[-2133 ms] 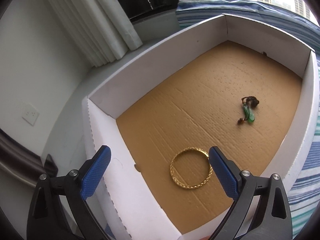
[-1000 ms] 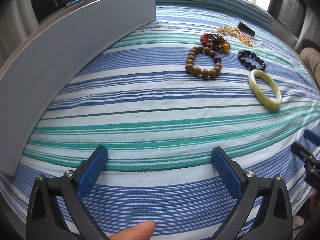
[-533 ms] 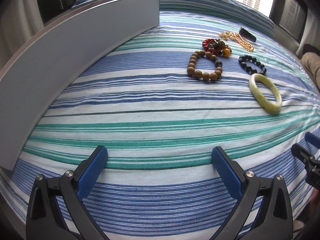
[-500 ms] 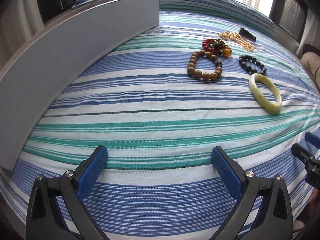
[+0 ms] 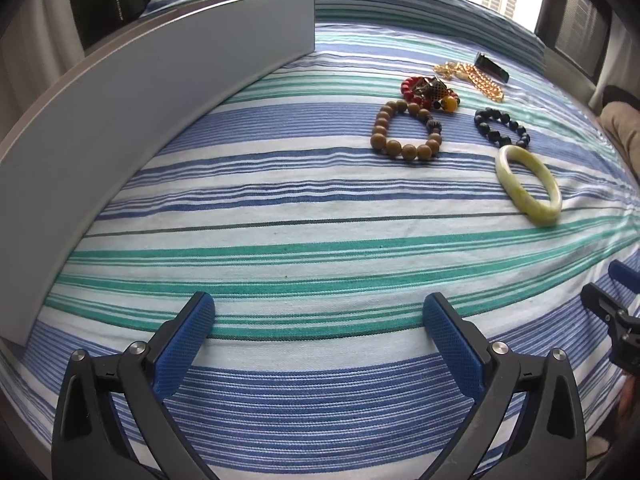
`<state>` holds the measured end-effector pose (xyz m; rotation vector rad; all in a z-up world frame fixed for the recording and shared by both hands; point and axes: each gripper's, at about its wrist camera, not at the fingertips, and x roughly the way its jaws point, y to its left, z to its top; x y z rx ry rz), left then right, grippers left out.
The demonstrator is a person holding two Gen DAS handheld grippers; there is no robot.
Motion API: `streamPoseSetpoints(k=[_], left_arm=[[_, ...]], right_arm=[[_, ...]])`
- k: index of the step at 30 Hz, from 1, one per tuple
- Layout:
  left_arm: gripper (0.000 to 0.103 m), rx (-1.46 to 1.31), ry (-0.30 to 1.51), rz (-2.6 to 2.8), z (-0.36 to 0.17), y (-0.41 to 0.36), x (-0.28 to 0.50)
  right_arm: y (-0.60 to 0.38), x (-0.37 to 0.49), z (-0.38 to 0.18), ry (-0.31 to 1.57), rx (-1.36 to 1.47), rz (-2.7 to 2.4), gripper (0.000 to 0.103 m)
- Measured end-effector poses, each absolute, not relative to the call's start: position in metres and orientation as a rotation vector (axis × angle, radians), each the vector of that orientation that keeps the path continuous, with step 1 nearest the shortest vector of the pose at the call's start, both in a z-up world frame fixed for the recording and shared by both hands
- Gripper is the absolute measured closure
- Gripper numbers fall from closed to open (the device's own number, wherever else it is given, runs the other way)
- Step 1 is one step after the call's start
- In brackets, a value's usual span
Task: Organize jewelry
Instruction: 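Move both open tools back over the remaining jewelry on the bed, then grasp the wooden bead bracelet with the left tool while the right tool grasps the jade bangle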
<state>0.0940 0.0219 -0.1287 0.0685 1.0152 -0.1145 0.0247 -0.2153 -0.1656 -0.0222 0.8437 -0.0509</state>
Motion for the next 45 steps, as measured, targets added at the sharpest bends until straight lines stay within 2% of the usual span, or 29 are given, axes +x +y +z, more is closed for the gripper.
streamPoseSetpoints(k=[5, 13, 22, 30, 32, 35, 37, 38, 39, 44, 45], left_arm=[[0.001, 0.13, 1.122, -0.216, -0.122, 0.014, 0.105], [0.001, 0.144, 1.16, -0.411, -0.086, -0.015, 0.16], [0.001, 0.314, 1.214, -0.408, -0.124, -0.053, 0.221], [0.001, 0.305, 1.196, -0.414, -0.125, -0.053, 0.231], [0.006, 0.307, 1.179, -0.429, -0.122, -0.053, 0.229], [0.031, 0.313, 1.15, -0.461, -0.116, -0.056, 0.228], [0.067, 0.316, 1.139, -0.47, -0.112, -0.059, 0.226], [0.077, 0.313, 1.14, -0.471, -0.111, -0.058, 0.227], [0.08, 0.301, 1.148, -0.476, -0.11, -0.056, 0.227], [0.082, 0.211, 1.162, -0.477, -0.106, -0.036, 0.218], [0.099, 0.183, 1.152, -0.481, -0.101, -0.03, 0.214]], right_arm=[[-0.216, 0.026, -0.165, 0.862, -0.028, -0.037, 0.017], [-0.216, 0.035, -0.161, 0.964, -0.05, 0.011, 0.017], [-0.238, 0.061, -0.134, 0.993, 0.097, 0.085, 0.017], [-0.213, 0.119, -0.12, 1.012, 0.007, 0.189, 0.017], [-0.203, 0.13, -0.128, 1.041, -0.014, 0.206, 0.017], [-0.191, 0.143, -0.138, 1.069, -0.041, 0.207, 0.017], [-0.182, 0.147, -0.139, 1.06, -0.078, 0.199, 0.017], [-0.178, 0.149, -0.14, 1.058, -0.098, 0.193, 0.017], [-0.175, 0.151, -0.14, 1.057, -0.112, 0.186, 0.017], [-0.174, 0.152, -0.14, 1.045, -0.134, 0.178, 0.021], [-0.175, 0.15, -0.14, 1.048, -0.131, 0.185, 0.021]])
